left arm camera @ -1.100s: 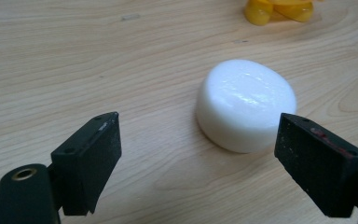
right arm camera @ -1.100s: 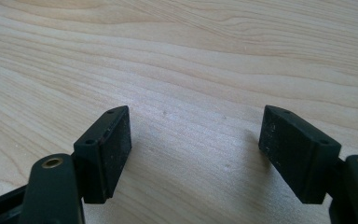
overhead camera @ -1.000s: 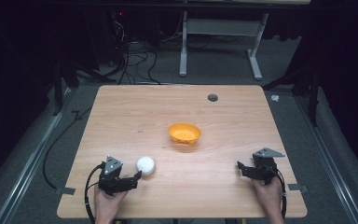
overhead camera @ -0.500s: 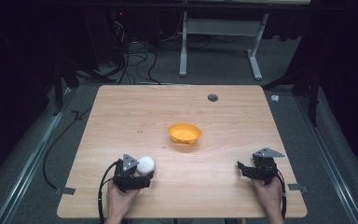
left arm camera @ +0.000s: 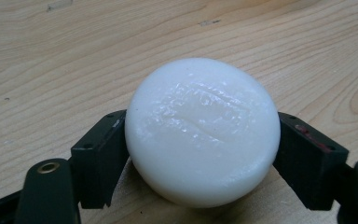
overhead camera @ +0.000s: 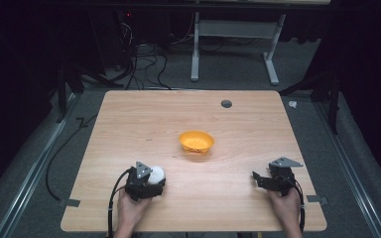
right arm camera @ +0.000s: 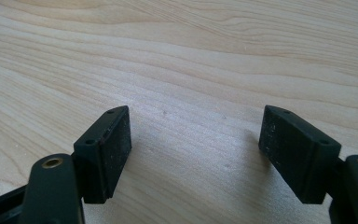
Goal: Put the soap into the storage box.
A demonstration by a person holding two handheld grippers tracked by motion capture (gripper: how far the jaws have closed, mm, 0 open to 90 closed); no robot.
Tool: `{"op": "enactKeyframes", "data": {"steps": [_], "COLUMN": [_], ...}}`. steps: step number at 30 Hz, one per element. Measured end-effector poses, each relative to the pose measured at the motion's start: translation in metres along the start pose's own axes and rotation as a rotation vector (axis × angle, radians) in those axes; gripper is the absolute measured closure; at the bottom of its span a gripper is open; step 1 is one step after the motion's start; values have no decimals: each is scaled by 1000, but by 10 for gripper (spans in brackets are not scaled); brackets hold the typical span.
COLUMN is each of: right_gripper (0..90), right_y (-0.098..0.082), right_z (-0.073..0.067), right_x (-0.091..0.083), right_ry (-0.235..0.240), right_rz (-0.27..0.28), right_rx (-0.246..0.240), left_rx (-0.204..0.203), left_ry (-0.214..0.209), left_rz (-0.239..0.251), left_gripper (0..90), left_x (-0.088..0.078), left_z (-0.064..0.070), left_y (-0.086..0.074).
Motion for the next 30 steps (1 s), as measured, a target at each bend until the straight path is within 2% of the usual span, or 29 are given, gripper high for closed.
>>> {"op": "enactKeyframes", "data": {"steps": [6,18,30], "right_gripper": [261,261,261], "right_y": [0,0,0], "right_z": [0,0,1], "right_x": [0,0,0], "right_ry": [1,1,4], "right_rz": [0,1,2], "right_rx": [1,-2,8], "left_rx": [-1,21,21], "left_ry": [7,-6,-55], "left_rz": [-6,-26,-5], "left_gripper": [238,240,241], "left_x": [0,-2,-11], "left_z": [1,4,11], "left_y": [0,3,20]}}
Point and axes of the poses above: each handheld gripper's, and its own axes: x roughly forward along the jaws, y roughly out of its top, z roughly to its right, the point moved 2 cm from there along x, roughly forward along the jaws, and after that the axes turned 1 degree about -y, right-handed, at the moved point
